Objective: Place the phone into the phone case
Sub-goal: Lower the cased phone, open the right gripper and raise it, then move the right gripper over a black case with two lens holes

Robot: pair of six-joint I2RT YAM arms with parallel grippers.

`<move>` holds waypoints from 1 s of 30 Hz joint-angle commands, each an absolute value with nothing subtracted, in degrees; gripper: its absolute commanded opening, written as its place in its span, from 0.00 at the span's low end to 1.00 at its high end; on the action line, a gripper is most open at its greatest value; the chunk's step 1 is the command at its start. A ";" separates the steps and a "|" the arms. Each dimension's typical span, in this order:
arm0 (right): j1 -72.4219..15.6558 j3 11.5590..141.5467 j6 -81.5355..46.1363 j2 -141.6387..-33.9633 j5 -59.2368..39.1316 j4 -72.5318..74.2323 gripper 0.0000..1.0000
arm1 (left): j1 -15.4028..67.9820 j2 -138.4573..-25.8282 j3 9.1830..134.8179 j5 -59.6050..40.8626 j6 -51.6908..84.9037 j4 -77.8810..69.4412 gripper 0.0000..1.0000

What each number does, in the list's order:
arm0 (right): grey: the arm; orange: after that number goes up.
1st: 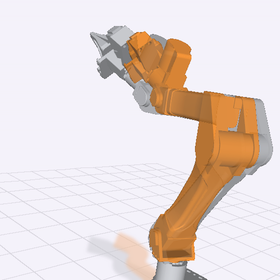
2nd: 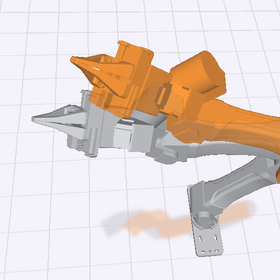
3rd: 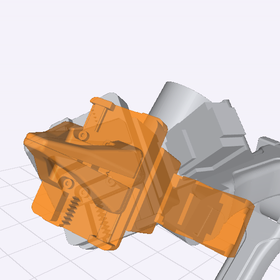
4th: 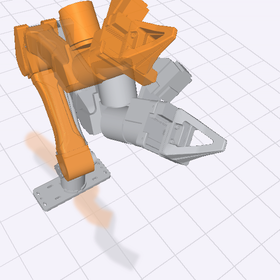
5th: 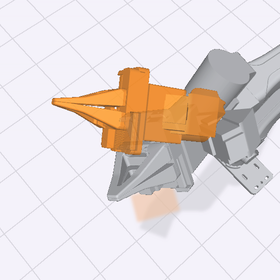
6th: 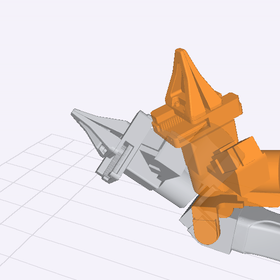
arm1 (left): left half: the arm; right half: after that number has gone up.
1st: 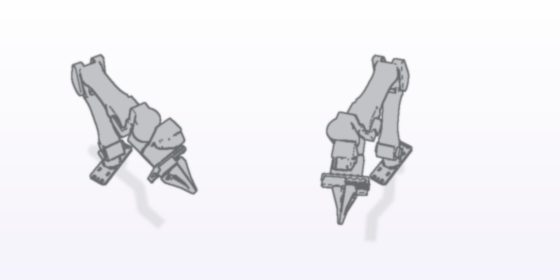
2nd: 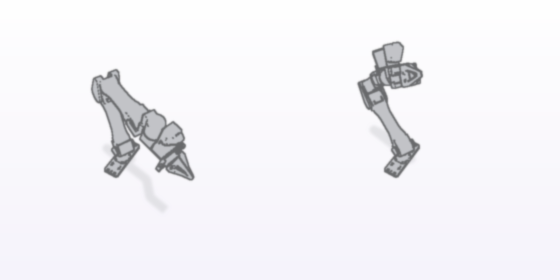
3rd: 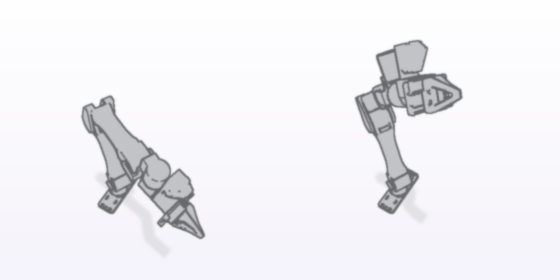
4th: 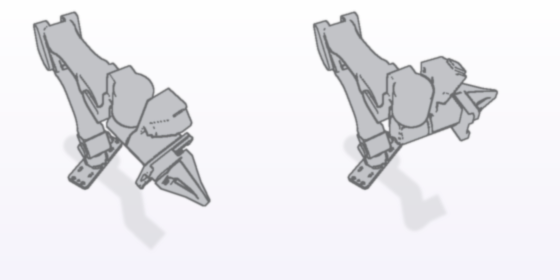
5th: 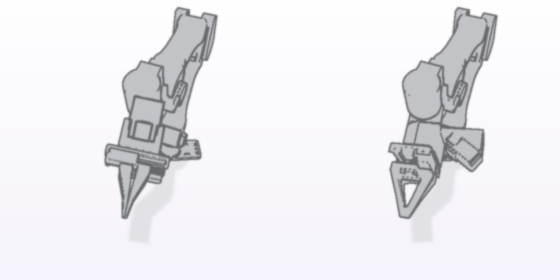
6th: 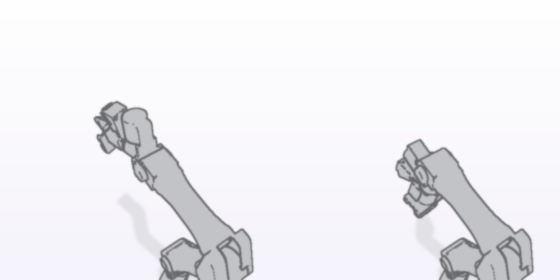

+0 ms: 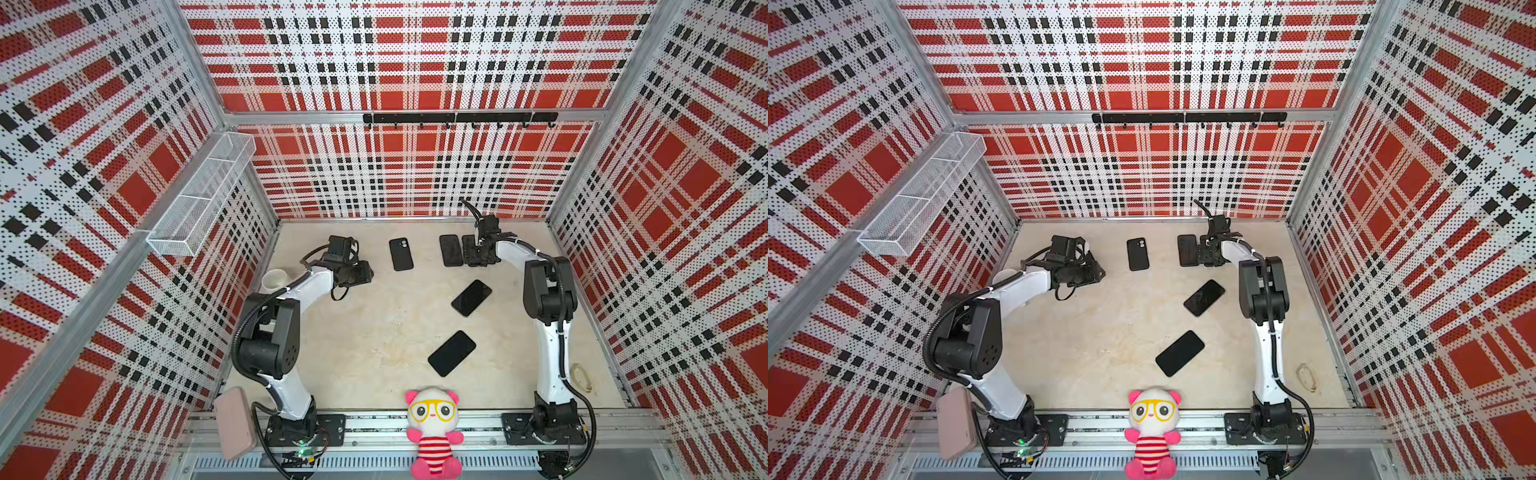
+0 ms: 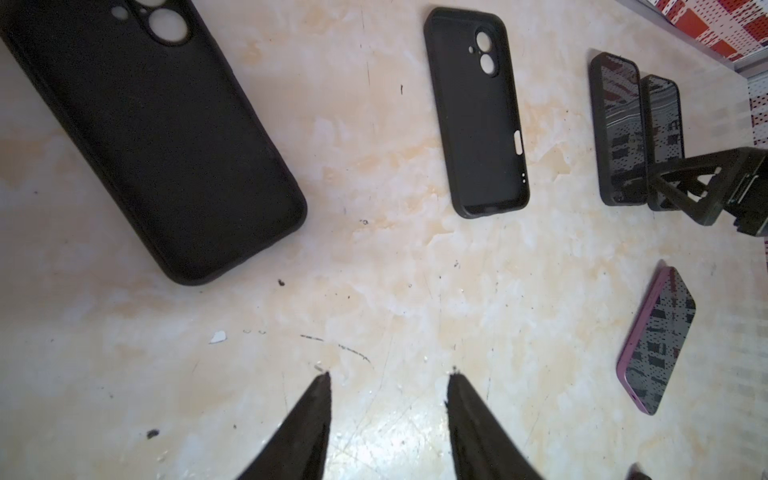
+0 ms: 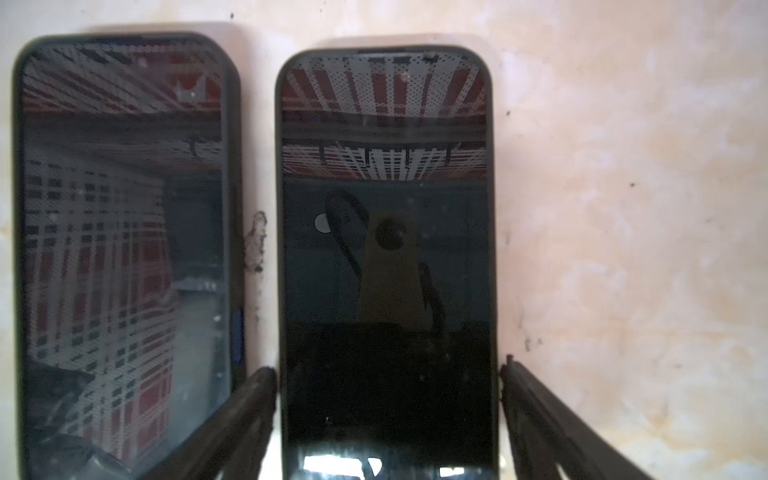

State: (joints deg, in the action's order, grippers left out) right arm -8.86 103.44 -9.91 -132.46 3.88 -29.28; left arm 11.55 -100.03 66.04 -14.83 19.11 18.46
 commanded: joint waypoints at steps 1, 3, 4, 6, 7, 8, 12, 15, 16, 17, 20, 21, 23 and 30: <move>-8.44 105.12 -10.29 -133.45 4.04 -29.95 0.97 | 10.90 -98.32 66.95 -15.73 19.08 17.62 0.49; -8.44 104.96 -10.28 -132.52 4.38 -30.22 1.00 | 10.94 -98.35 66.84 -15.74 19.07 17.66 0.49; -8.44 104.85 -10.22 -131.96 4.58 -30.23 1.00 | 10.97 -98.35 66.87 -15.73 19.07 17.64 0.49; -8.40 104.81 -9.94 -130.83 4.82 -30.51 1.00 | 10.99 -98.36 66.78 -15.65 18.97 17.69 0.49; -8.35 104.80 -9.88 -130.17 5.00 -30.75 1.00 | 11.06 -98.33 66.83 -15.66 18.98 17.67 0.49; -8.26 104.75 -9.92 -129.45 5.23 -30.98 1.00 | 11.07 -98.26 66.80 -15.65 18.98 17.66 0.49; -8.01 103.13 -12.00 -125.78 5.36 -31.20 1.00 | 11.25 -98.07 66.80 -15.47 18.82 17.74 0.49; -8.01 100.57 -15.54 -122.11 3.58 -30.73 1.00 | 11.56 -97.60 66.71 -14.91 18.47 17.73 0.49; -8.06 99.13 -16.62 -120.62 2.73 -30.23 1.00 | 11.77 -97.40 66.82 -14.58 18.39 17.82 0.49; -8.33 97.17 -17.78 -118.58 2.16 -29.06 1.00 | 11.94 -97.22 66.80 -14.27 18.29 17.96 0.49; -10.08 91.16 -20.42 -113.28 1.97 -25.05 1.00 | 12.62 -96.40 66.84 -12.92 17.81 18.19 0.50; -10.79 89.85 -21.00 -112.25 2.16 -24.20 0.99 | 12.78 -96.26 66.90 -12.19 17.63 18.31 0.50; -12.87 87.96 -21.90 -110.51 2.31 -22.64 0.92 | 13.27 -96.01 67.03 -10.41 17.04 18.74 0.50; -21.71 98.14 -20.11 -116.54 4.48 -27.78 0.77 | 13.19 -95.55 67.33 -9.08 16.48 19.48 0.51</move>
